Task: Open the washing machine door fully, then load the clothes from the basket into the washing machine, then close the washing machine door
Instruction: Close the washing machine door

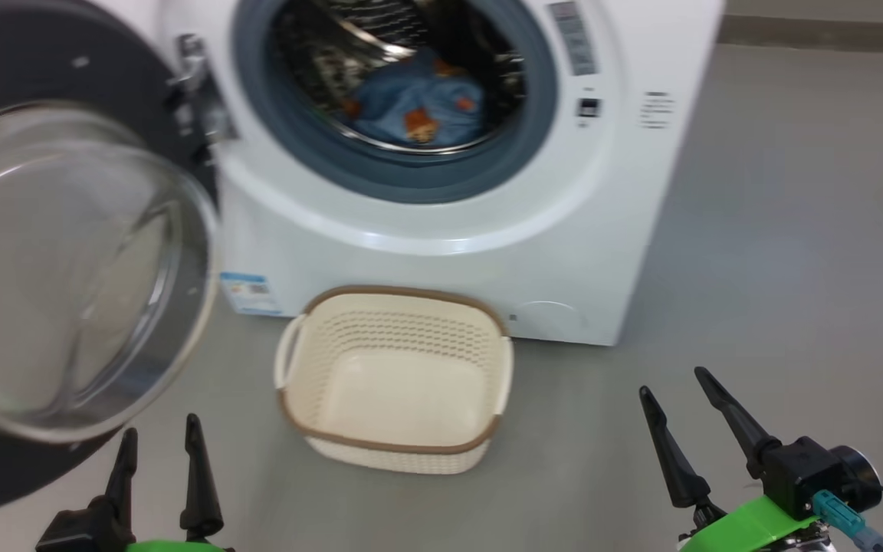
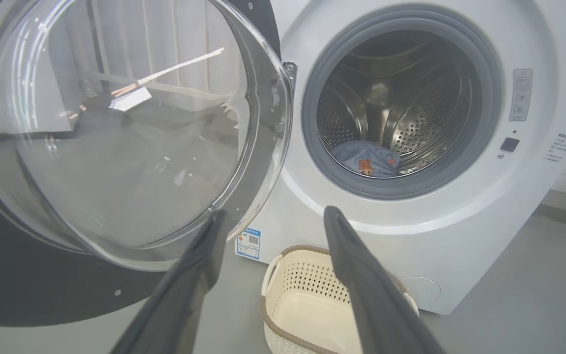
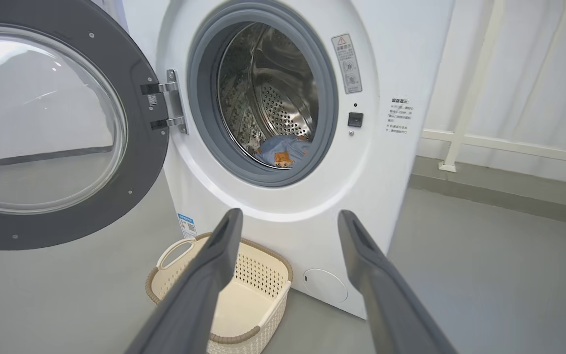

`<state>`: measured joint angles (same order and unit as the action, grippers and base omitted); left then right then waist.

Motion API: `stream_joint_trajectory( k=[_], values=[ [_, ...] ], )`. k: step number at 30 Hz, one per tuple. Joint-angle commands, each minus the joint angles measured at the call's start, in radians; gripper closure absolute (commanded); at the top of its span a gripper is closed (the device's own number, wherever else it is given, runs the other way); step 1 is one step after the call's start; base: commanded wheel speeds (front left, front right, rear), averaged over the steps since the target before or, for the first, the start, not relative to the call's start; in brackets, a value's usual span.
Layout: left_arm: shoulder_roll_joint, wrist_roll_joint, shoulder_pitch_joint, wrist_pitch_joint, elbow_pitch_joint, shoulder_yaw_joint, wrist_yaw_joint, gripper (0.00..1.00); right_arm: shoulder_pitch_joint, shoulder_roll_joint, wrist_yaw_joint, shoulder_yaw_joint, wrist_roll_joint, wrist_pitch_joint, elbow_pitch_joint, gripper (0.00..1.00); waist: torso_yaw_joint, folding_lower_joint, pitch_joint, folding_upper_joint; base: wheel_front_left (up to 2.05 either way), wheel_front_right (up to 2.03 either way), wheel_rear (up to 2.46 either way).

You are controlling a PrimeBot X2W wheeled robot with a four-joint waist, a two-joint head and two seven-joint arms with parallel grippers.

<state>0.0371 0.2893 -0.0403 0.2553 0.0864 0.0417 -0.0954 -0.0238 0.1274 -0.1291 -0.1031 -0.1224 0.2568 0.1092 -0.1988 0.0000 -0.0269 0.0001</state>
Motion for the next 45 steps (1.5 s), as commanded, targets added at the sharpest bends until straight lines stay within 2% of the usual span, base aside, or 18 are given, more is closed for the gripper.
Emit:
stream_joint_trajectory(
  k=[1, 10, 15, 29, 30, 31, 32, 37, 41, 45],
  values=[
    [0.013, 0.011, 0.029, 0.006, -0.03, -0.031, -0.01, 0.0, -0.037, 0.01, -0.002, -0.03, 0.008, 0.005, -0.022, 0.0, -0.142, 0.0, 0.007, -0.0001, 0.0, 0.0, 0.0],
    [0.013, 0.018, 0.012, 0.006, -0.025, -0.042, -0.014, 0.0, -0.036, 0.017, -0.002, -0.043, 0.009, 0.005, -0.018, 0.0, -0.308, 0.0, 0.029, -0.0001, 0.0, 0.0, 0.0],
    [0.013, 0.033, -0.002, 0.006, -0.053, -0.071, -0.029, 0.0, -0.069, 0.031, -0.002, -0.091, 0.004, 0.005, -0.008, 0.0, -0.321, 0.0, 0.016, -0.0001, 0.0, 0.0, 0.0],
    [0.013, 0.075, -0.03, 0.006, -0.091, -0.094, -0.066, 0.0, -0.113, 0.055, -0.002, -0.144, -0.017, 0.005, 0.017, 0.0, -0.333, 0.0, -0.004, -0.0001, 0.0, 0.0, 0.0],
    [0.013, 0.092, -0.031, 0.006, -0.09, -0.102, -0.07, 0.33, -0.112, 0.055, -0.002, -0.145, -0.018, 0.005, 0.017, 0.0, -0.334, 0.0, -0.004, -0.0001, 0.0, 0.0, 0.0],
    [0.013, 0.121, -0.03, 0.006, -0.091, -0.116, -0.074, 0.7, -0.11, 0.054, -0.002, -0.145, -0.019, 0.005, 0.018, 0.0, -0.334, 0.0, -0.004, -0.0001, 0.0, 0.0, 0.0],
    [0.013, 0.149, -0.03, 0.006, -0.091, -0.135, -0.075, 1.0, -0.108, 0.053, -0.002, -0.143, -0.02, 0.005, 0.018, 0.0, -0.334, 0.0, -0.004, -0.0001, 0.0, 0.0, 0.0],
    [0.013, 0.21, -0.01, 0.006, -0.063, -0.284, -0.034, 1.0, -0.085, 0.043, -0.002, -0.13, -0.02, 0.005, 0.014, 0.0, -0.333, 0.0, -0.001, -0.0001, 0.0, 0.0, 0.0],
    [0.013, 0.298, 0.049, 0.006, 0.023, -0.467, 0.038, 1.0, -0.061, 0.031, -0.002, -0.113, -0.019, 0.005, 0.008, 0.0, -0.331, 0.0, 0.001, -0.0001, 0.0, 0.0, 0.0],
    [0.031, 0.326, 0.145, 0.006, 0.15, -0.645, 0.096, 1.0, -0.038, 0.025, -0.002, -0.097, -0.017, 0.005, 0.006, 0.0, -0.329, 0.0, 0.002, -0.0001, 0.0, 0.0, 0.0]
  ],
)
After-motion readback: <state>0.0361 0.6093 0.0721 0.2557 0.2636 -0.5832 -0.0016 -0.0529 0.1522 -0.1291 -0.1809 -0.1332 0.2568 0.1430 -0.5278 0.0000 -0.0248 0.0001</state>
